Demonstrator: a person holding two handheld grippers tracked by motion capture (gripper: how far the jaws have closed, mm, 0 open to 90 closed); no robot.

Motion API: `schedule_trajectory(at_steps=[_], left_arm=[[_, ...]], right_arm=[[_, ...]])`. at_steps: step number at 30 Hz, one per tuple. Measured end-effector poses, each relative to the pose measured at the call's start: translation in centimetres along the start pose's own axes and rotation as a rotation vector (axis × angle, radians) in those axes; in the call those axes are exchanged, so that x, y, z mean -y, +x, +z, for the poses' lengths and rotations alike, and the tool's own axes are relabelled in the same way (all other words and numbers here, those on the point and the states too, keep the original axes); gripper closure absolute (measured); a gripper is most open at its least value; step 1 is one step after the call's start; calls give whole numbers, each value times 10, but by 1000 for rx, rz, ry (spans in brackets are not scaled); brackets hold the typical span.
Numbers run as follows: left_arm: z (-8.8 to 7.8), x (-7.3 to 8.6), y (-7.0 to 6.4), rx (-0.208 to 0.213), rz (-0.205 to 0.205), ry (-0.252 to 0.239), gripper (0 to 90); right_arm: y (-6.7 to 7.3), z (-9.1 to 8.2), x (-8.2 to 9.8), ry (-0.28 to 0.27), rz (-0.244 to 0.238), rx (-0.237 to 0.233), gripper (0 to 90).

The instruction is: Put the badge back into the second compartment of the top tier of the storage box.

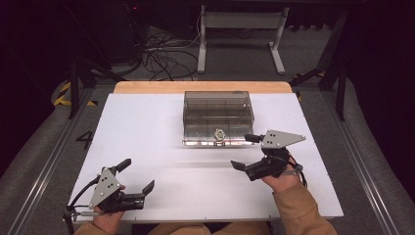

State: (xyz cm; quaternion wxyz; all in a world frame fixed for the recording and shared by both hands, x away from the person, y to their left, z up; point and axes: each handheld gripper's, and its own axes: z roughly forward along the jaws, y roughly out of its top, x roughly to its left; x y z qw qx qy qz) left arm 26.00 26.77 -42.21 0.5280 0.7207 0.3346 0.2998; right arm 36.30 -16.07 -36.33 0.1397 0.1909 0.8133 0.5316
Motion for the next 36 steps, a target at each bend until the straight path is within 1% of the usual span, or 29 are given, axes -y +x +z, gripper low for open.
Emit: schedule_trajectory(at_steps=[6,9,11,18,20,24,27,31,34,36], left_arm=[[0,0,0,-1,1,3,36],[0,0,0,-1,2,4,36],[0,0,0,0,2,5,36],[0,0,0,-1,2,6,36],[0,0,0,-1,2,6,36],[0,0,-1,-2,5,7,36],[0,0,0,-3,6,7,36],[-1,0,0,-3,4,8,36],[-1,1,0,-4,1,10,36],[-1,1,1,-5,-1,11,36]], right_arm=[[-2,-3,19,-4,40,8,52],[-3,-3,28,-2,50,12,52],[-4,-4,33,-9,64,7,52],[-4,-6,46,-12,71,17,53],[-4,-6,50,-6,76,18,52],[-5,-6,57,-11,98,9,52],[-5,-5,63,-13,96,14,50],[-4,-3,72,5,83,28,40],[-3,-1,78,8,88,30,25],[-2,-1,80,13,87,23,17]])
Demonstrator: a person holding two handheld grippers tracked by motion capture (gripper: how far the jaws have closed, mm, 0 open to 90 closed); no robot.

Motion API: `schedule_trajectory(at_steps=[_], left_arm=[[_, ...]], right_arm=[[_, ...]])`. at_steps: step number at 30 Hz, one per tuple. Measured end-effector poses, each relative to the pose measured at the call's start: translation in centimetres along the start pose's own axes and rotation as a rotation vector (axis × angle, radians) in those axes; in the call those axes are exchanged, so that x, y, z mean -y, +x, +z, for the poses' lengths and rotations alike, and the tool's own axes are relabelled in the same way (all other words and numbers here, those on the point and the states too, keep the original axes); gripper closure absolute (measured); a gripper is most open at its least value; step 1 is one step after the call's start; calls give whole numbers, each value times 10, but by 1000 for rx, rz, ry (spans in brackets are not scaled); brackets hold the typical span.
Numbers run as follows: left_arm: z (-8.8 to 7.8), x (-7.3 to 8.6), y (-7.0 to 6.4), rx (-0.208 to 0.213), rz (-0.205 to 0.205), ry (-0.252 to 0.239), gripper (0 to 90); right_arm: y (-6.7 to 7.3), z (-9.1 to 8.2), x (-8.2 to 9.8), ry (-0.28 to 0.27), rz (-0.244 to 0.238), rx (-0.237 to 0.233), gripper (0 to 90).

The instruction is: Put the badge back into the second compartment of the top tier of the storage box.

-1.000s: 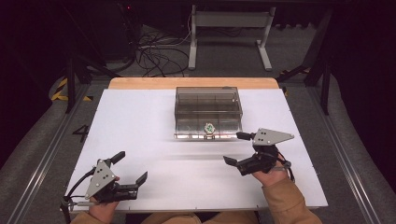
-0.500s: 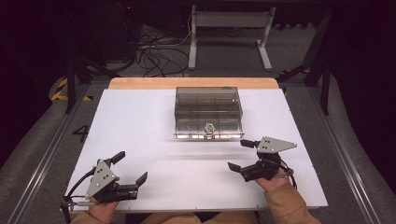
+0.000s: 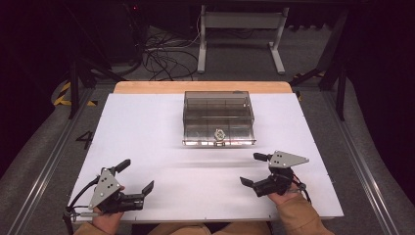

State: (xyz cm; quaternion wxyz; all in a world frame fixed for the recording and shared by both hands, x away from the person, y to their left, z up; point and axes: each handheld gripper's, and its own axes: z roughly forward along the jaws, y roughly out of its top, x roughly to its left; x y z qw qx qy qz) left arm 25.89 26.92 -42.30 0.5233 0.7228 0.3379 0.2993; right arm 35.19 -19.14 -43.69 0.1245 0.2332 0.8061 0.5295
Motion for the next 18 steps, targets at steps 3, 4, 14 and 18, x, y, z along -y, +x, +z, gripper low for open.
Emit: schedule_trajectory(at_steps=[3,4,14,18], left_arm=[[0,0,0,1,1,2,36],[0,1,-1,1,1,4,36],[-4,2,0,-2,-8,13,35],[-3,3,0,-1,-11,10,35]], right_arm=[[1,1,3,14,0,-8,12],[1,1,5,20,2,-10,8],[3,3,16,37,35,-20,2],[3,3,17,10,29,-6,2]])
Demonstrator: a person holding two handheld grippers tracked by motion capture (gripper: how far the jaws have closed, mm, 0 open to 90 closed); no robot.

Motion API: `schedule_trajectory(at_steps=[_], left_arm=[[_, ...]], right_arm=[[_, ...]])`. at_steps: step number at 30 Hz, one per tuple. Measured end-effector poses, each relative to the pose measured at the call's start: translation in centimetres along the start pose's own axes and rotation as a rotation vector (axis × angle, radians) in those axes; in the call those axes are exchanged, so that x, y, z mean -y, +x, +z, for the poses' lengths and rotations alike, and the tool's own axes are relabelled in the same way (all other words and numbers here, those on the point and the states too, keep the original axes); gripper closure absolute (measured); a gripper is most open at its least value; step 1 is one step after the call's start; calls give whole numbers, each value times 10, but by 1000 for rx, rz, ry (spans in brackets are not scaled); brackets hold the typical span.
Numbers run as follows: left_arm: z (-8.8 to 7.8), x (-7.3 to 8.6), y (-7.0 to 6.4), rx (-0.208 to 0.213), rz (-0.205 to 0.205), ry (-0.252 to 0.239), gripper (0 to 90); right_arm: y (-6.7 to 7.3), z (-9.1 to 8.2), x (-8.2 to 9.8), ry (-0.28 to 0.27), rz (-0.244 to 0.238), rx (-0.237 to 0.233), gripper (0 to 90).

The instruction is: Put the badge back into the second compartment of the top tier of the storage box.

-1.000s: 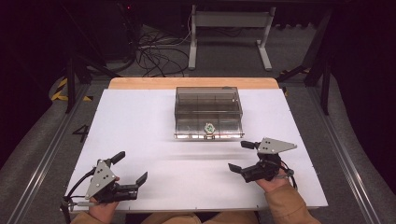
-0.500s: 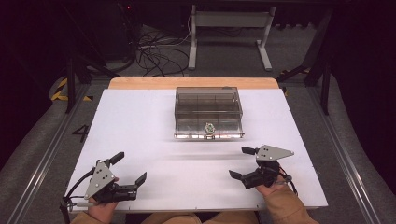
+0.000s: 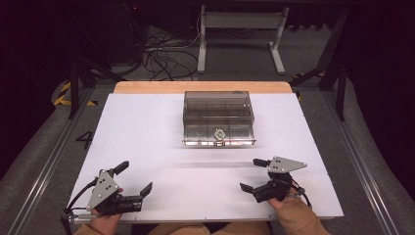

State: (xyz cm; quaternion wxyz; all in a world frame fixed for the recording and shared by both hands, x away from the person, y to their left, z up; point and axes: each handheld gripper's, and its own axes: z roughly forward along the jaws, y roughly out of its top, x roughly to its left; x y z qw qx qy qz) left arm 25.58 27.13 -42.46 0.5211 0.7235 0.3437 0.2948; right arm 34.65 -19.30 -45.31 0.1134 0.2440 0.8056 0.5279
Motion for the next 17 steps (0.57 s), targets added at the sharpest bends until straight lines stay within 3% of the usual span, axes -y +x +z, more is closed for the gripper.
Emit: schedule_trajectory(at_steps=[7,17], left_arm=[[4,-1,-2,-2,36,10,35],[4,0,-2,4,23,4,35]], right_arm=[[-2,-1,-1,-17,-4,22,2],[-1,-2,-1,-20,-11,23,2]])
